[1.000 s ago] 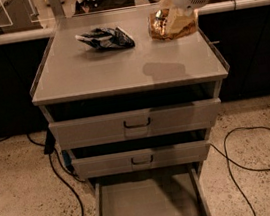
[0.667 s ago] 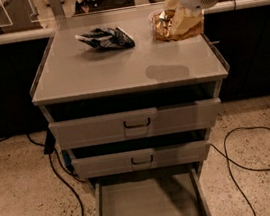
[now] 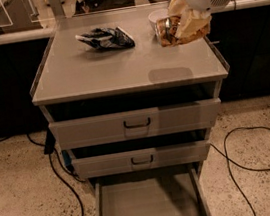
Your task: Place orange can into bottom drawer
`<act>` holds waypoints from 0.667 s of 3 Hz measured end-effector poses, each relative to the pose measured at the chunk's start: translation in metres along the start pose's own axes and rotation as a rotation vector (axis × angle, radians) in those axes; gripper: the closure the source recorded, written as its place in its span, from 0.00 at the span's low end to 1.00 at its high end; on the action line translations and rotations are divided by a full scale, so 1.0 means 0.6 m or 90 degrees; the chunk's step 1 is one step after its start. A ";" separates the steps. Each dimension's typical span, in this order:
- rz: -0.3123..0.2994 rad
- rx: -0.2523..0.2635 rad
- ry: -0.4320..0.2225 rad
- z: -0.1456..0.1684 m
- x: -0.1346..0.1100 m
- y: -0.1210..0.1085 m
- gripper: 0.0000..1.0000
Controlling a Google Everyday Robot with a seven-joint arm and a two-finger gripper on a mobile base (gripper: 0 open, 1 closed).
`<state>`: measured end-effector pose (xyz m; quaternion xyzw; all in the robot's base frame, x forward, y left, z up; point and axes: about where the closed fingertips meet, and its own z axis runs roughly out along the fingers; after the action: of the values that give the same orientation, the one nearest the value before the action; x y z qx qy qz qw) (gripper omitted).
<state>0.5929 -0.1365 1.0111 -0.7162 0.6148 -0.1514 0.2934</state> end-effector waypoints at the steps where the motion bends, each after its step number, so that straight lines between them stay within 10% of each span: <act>1: -0.002 -0.007 -0.016 -0.005 -0.014 0.017 1.00; 2: 0.002 -0.027 -0.050 -0.023 -0.042 0.062 1.00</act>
Offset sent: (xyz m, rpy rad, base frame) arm -0.0824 0.0315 -0.0198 0.1184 0.1057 0.0876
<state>0.5506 -0.1180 1.0029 -0.7265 0.6070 -0.1096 0.3027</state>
